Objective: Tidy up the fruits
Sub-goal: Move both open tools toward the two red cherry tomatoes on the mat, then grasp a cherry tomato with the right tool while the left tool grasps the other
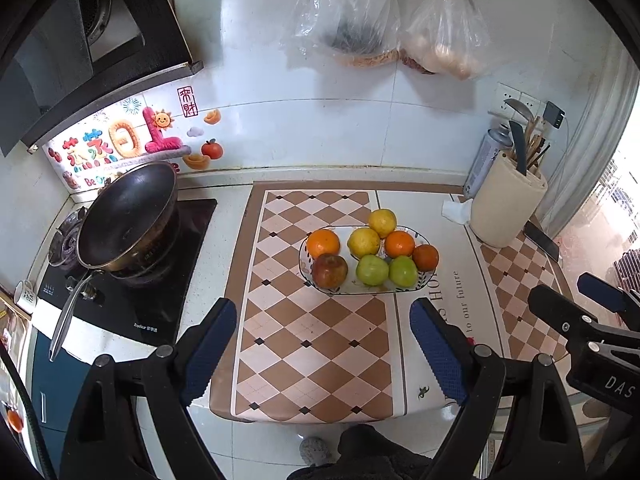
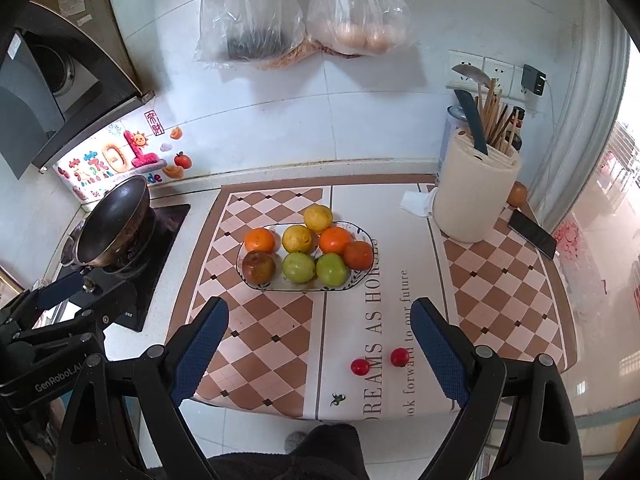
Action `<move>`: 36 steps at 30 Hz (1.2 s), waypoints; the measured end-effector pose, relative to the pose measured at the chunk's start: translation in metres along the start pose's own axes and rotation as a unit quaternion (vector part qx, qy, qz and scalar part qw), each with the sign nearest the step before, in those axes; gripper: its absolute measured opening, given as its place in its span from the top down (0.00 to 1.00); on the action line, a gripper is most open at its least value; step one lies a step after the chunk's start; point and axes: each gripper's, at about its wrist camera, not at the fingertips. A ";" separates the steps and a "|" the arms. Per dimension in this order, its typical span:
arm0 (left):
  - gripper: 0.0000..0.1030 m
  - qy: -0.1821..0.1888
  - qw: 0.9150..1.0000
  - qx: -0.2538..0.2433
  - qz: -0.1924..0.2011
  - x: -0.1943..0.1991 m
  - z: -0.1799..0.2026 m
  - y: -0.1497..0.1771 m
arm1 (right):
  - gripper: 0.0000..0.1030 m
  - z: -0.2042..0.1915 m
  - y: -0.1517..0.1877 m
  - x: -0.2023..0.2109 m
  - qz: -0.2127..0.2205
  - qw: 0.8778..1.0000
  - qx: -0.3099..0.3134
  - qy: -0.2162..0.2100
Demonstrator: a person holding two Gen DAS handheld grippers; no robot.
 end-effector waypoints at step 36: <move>0.00 -0.052 0.952 -0.008 -0.303 -0.262 0.108 0.093 | 0.68 0.165 0.114 -0.285 -0.255 0.964 -0.048 -0.064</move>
Point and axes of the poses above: each gripper's, at about its wrist camera, not at the fingertips, and x roughly against the way its jaws point, z to its right, y to its underside
